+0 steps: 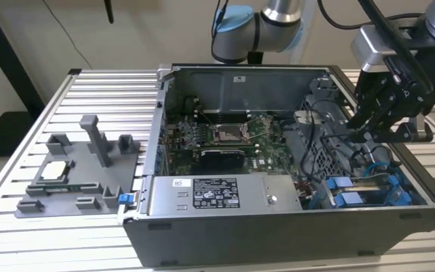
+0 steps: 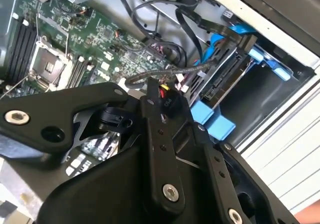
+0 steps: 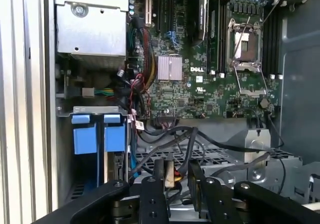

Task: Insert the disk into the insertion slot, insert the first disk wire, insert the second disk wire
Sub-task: 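Insert the first disk wire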

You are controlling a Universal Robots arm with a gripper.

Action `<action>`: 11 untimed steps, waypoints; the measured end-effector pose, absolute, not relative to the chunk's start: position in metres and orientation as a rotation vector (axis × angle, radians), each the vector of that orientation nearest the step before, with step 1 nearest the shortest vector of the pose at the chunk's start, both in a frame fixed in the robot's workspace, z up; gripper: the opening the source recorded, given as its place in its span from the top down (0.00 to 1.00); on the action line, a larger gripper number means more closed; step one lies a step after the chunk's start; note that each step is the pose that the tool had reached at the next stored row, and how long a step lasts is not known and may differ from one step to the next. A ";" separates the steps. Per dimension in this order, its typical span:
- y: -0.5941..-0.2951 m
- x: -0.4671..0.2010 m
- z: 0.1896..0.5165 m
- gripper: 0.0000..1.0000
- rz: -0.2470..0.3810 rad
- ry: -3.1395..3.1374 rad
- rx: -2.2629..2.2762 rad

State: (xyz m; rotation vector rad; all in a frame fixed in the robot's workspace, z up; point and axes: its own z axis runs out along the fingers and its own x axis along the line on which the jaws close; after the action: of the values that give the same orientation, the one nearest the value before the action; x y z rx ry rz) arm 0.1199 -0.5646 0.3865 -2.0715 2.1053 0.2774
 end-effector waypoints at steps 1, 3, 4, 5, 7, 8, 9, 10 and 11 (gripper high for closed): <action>-0.565 0.120 0.386 0.00 0.277 2.105 -2.072; -0.566 0.120 0.386 0.00 0.277 2.105 -2.072; -0.567 0.120 0.386 0.00 0.277 2.105 -2.072; -0.568 0.120 0.386 0.00 0.277 2.105 -2.071; -0.570 0.120 0.386 0.00 0.277 2.105 -2.071; -0.570 0.120 0.386 0.00 0.277 2.105 -2.071; -0.571 0.120 0.385 0.00 0.277 2.105 -2.072; -0.571 0.120 0.385 0.00 0.278 2.105 -2.071; -0.571 0.120 0.385 0.00 0.277 2.105 -2.072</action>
State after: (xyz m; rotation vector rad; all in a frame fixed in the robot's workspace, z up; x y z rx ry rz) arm 0.1199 -0.5710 0.3845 -2.0715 2.1053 0.2774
